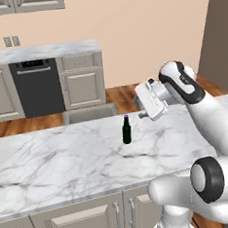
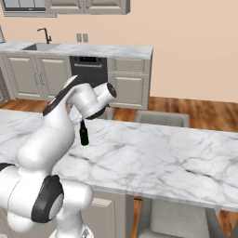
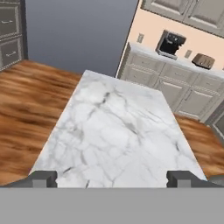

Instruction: Get the candle and the beer from the cabinet and move them to the dining counter.

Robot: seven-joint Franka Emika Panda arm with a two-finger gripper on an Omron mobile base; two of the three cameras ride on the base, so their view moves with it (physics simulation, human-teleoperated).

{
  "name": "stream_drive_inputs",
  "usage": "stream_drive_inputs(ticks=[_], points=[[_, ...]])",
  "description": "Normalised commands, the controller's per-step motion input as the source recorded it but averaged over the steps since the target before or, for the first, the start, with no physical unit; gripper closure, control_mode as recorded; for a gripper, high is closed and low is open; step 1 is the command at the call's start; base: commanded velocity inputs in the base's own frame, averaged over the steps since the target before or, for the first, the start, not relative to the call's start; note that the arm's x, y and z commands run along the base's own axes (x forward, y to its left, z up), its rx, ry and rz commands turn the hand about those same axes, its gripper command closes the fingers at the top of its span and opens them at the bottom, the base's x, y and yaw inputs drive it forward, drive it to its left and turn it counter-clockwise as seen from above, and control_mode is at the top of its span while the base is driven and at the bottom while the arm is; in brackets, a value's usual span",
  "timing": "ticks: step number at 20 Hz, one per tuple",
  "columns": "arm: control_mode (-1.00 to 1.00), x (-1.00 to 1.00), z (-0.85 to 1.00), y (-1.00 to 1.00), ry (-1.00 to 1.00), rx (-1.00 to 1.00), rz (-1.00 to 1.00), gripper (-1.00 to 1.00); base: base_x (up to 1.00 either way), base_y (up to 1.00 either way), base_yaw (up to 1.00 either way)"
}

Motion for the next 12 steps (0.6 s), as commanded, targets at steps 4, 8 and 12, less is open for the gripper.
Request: stream_drive_inputs(ticks=[4,8,12], points=[[-1.0,-0.64,0.44,0.81,-0.01,0.0,-0.13,-1.0,0.0,0.0,0.0],[-1.0,-0.69,0.33,0.78,0.0,0.0,-0.25,-1.0,0.0,0.0,0.0],[-1.0,-0.75,0.18,0.59,0.02,0.0,-0.36,-1.0,0.0,0.0,0.0]])
